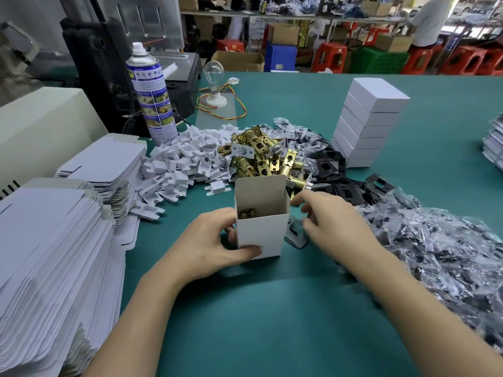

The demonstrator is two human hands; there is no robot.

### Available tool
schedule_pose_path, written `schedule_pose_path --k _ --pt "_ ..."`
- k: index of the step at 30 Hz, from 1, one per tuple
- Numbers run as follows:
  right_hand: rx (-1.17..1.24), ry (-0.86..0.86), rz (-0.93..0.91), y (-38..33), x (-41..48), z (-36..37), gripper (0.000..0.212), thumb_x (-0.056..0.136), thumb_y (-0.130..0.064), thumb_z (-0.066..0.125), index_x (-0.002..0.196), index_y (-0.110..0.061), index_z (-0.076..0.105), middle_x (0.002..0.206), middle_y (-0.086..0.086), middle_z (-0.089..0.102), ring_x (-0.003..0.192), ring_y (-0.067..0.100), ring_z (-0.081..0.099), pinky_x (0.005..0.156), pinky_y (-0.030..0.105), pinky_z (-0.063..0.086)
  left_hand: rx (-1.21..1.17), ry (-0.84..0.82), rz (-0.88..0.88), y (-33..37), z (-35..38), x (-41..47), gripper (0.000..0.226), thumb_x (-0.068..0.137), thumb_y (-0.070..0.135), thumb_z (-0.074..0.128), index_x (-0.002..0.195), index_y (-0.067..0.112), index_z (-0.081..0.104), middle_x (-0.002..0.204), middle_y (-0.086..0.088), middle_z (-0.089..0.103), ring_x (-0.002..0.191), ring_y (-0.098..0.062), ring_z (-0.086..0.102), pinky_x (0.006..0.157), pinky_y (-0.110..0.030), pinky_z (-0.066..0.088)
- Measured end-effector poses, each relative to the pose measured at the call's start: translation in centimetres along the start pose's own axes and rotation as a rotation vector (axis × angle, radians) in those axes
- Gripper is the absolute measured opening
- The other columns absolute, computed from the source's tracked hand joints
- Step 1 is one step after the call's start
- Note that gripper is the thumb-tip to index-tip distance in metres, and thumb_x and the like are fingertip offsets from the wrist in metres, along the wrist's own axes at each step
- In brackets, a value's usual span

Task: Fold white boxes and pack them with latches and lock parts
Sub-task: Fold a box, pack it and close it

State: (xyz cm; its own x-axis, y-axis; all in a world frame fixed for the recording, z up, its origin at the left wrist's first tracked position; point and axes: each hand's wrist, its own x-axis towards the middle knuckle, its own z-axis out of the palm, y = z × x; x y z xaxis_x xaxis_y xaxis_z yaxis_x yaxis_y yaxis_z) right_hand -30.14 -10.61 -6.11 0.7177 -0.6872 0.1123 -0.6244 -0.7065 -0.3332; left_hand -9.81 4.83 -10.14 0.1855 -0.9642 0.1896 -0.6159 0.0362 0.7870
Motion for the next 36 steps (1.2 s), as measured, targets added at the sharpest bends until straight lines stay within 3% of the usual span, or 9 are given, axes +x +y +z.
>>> schedule_pose_path --k 3,6,9,12,14,17,28,33,36 --pt "-0.015 0.104 -0.079 -0.7 0.9 0.1 0.023 0.094 -0.015 0.061 0.114 -0.025 0.064 0.101 -0.015 0.054 0.100 0.017 0.056 0.072 0.029 0.034 -0.007 0.000 0.000 0.0 0.0 0.1 0.039 0.075 0.051 0.078 0.105 0.026 0.073 0.093 0.002 0.068 0.076 -0.014 0.057 0.060 -0.014 0.038" --pt "0.104 0.098 -0.224 -2.5 2.9 -0.7 0.013 0.093 -0.012 0.061 0.103 -0.016 0.067 0.093 -0.011 0.059 0.092 0.020 0.057 0.072 0.034 0.043 -0.019 -0.008 0.007 0.1 0.1 0.1 0.038 0.076 0.049 0.080 0.104 0.025 0.073 0.094 0.002 0.068 0.077 -0.019 0.058 0.060 -0.017 0.040" --pt "0.088 -0.004 -0.416 -4.3 5.8 -1.6 0.026 0.093 -0.012 0.066 0.117 -0.018 0.073 0.110 -0.001 0.070 0.107 0.022 0.059 0.088 0.038 0.048 -0.100 -0.054 -0.033 0.1 0.1 -0.1 0.032 0.076 0.036 0.081 0.103 0.021 0.072 0.094 -0.008 0.068 0.086 -0.034 0.059 0.069 -0.035 0.051" --pt "0.039 -0.170 -0.592 -5.9 8.5 -1.5 0.033 0.094 -0.020 0.069 0.128 -0.020 0.072 0.107 -0.010 0.065 0.105 0.017 0.059 0.087 0.031 0.046 -0.115 -0.105 -0.077 0.0 -0.6 -0.4 0.025 0.075 0.035 0.079 0.098 0.029 0.072 0.090 -0.004 0.067 0.075 -0.024 0.058 0.065 -0.028 0.048" --pt "-0.083 -0.175 -0.669 -6.9 10.4 -0.5 0.036 0.097 -0.025 0.067 0.133 -0.020 0.068 0.114 -0.005 0.067 0.112 0.021 0.059 0.088 0.031 0.044 -0.123 -0.137 -0.095 0.1 -1.0 -0.5 0.023 0.074 0.037 0.077 0.095 0.032 0.071 0.089 -0.003 0.067 0.071 -0.016 0.056 0.064 -0.028 0.049" --pt "-0.400 -0.094 -0.772 -8.5 12.8 1.7 0.037 0.101 -0.036 0.059 0.136 -0.023 0.063 0.127 -0.001 0.065 0.122 0.023 0.052 0.097 0.035 0.042 -0.182 -0.183 -0.120 0.3 -0.9 -0.6 0.027 0.077 0.029 0.081 0.100 0.022 0.070 0.096 -0.014 0.069 0.083 -0.036 0.063 0.077 -0.048 0.056" --pt "-0.723 -0.112 -0.774 -11.2 14.2 5.4 0.033 0.106 -0.013 0.047 0.136 -0.015 0.059 0.139 0.008 0.058 0.132 0.027 0.048 0.098 0.037 0.043 -0.115 -0.187 -0.110 0.9 -0.7 -0.4 0.027 0.077 0.033 0.084 0.099 0.024 0.071 0.098 -0.001 0.073 0.092 -0.036 0.068 0.083 -0.057 0.056" --pt "-0.478 -0.258 -0.711 -11.4 13.5 3.9 0.039 0.107 -0.024 0.048 0.146 -0.017 0.053 0.137 0.009 0.053 0.123 0.025 0.055 0.084 0.031 0.043 -0.121 -0.165 -0.096 0.9 -0.5 -0.3 0.027 0.077 0.035 0.083 0.099 0.027 0.071 0.100 0.000 0.070 0.092 -0.038 0.068 0.083 -0.057 0.057" --pt "-0.092 -0.177 -0.632 -11.1 12.3 1.0 0.038 0.103 -0.020 0.055 0.140 -0.021 0.062 0.114 0.006 0.059 0.088 0.011 0.055 0.080 0.027 0.041 -0.096 -0.155 -0.085 0.9 -0.4 -0.3 0.027 0.078 0.033 0.083 0.101 0.027 0.071 0.102 0.004 0.070 0.093 -0.030 0.068 0.084 -0.053 0.057"
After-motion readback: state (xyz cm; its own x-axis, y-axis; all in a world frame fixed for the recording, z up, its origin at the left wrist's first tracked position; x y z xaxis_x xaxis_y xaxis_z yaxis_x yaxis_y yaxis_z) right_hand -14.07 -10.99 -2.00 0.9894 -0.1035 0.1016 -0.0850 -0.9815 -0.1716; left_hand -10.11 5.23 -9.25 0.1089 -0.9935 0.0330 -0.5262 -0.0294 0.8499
